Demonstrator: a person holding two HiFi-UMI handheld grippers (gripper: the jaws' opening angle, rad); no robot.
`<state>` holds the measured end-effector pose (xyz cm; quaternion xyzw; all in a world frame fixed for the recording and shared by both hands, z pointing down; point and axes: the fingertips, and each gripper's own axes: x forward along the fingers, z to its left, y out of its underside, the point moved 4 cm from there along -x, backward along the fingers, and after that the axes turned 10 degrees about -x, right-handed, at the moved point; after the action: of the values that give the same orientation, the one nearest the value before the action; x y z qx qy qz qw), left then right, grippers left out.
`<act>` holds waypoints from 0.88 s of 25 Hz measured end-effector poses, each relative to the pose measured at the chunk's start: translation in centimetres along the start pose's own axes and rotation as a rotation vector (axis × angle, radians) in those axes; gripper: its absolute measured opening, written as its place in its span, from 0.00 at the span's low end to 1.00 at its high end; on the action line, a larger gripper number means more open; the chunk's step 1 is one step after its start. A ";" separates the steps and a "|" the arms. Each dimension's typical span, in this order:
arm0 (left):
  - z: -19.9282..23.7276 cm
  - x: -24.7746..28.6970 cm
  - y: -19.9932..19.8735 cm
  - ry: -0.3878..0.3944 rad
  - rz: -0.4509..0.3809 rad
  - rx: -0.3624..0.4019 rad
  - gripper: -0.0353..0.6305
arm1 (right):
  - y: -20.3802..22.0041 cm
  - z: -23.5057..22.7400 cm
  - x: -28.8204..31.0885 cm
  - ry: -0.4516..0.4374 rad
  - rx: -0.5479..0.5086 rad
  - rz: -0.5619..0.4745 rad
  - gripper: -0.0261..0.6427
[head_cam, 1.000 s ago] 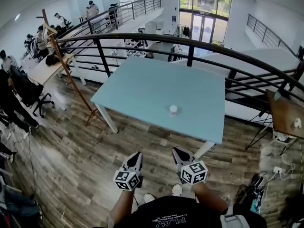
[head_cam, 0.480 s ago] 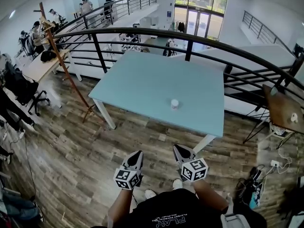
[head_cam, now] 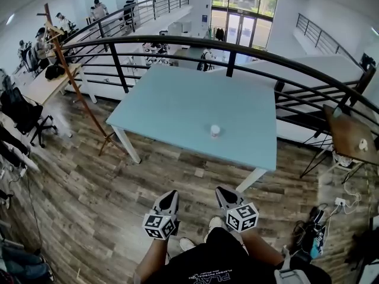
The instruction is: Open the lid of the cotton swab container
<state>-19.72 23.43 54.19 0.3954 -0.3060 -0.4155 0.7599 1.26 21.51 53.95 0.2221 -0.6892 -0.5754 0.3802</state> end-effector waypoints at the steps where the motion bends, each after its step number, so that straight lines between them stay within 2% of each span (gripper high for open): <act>1: -0.1 0.3 -0.1 0.004 0.002 -0.003 0.06 | 0.2 -0.4 0.1 -0.002 -0.013 0.011 0.07; 5: 0.1 2.2 -0.4 0.013 0.021 0.012 0.06 | -0.3 -2.7 1.5 -0.011 -0.052 0.019 0.07; 10: 0.2 5.8 -1.2 0.010 0.039 0.029 0.06 | -1.5 -5.3 3.7 -0.010 -0.053 -0.006 0.07; 16: 0.4 9.8 -3.3 0.014 0.031 0.059 0.06 | -2.7 -7.8 6.5 -0.101 -0.142 0.008 0.07; 22: 1.0 13.7 -3.5 -0.008 0.050 0.090 0.06 | -3.6 -11.6 8.8 -0.079 -0.114 -0.023 0.07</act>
<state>-15.44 9.94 53.55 0.4194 -0.3374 -0.3838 0.7503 4.42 6.83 53.46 0.1851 -0.6672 -0.6264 0.3581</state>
